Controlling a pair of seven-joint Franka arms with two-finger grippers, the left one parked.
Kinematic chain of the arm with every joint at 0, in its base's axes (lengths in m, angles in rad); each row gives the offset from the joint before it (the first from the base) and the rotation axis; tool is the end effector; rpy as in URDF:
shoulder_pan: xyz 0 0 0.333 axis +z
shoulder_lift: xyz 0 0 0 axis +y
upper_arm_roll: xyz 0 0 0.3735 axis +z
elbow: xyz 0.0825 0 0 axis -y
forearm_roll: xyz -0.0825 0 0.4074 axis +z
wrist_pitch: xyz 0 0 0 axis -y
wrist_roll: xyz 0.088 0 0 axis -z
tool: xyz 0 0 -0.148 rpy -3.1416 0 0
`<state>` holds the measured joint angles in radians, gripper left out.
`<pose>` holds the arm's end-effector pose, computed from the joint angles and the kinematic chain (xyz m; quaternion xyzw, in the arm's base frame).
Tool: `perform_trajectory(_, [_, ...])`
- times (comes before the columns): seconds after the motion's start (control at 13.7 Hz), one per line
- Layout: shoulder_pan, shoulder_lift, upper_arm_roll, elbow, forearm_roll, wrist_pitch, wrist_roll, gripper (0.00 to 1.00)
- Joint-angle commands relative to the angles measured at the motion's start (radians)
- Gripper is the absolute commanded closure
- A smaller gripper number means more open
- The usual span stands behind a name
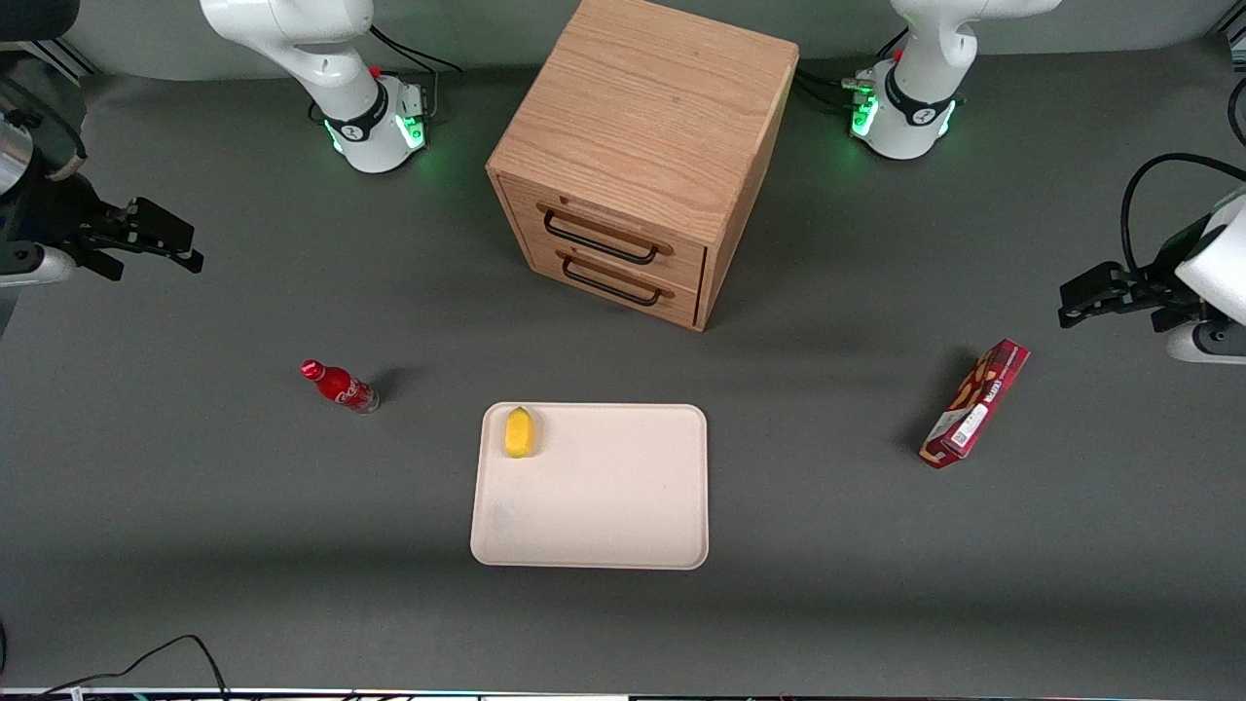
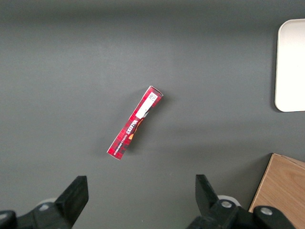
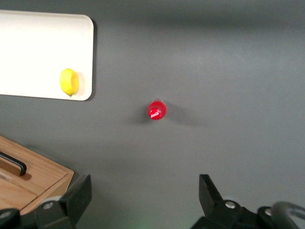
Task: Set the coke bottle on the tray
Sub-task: 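Move the open right gripper down toward the red Coca-Cola bottle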
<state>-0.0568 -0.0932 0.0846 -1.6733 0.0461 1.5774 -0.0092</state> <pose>0.5428 0.0241 0.6429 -0.9997 -0.0181 0.0017 0.0191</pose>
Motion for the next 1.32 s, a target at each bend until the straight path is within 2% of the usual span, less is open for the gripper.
perform_trajectory(0.0, [-0.031, 0.001, 0.034, 0.015, 0.003, -0.036, 0.023, 0.0])
perform_trajectory(0.22, [-0.034, 0.029, 0.043, 0.017, -0.002, -0.036, 0.021, 0.0])
perform_trajectory(0.37, [-0.046, 0.043, 0.044, -0.05, -0.003, -0.001, 0.017, 0.0])
perform_trajectory(0.51, [-0.063, -0.003, 0.046, -0.231, -0.003, 0.157, 0.005, 0.0])
perform_trajectory(0.8, [-0.064, 0.012, 0.075, -0.552, -0.017, 0.612, 0.003, 0.0])
perform_trajectory(0.88, [-0.064, 0.038, 0.076, -0.58, -0.022, 0.674, 0.0, 0.0])
perform_trajectory(1.02, [-0.064, 0.098, 0.075, -0.588, -0.083, 0.737, -0.002, 0.01])
perform_trajectory(1.24, [-0.066, 0.141, 0.075, -0.597, -0.101, 0.782, -0.002, 0.03])
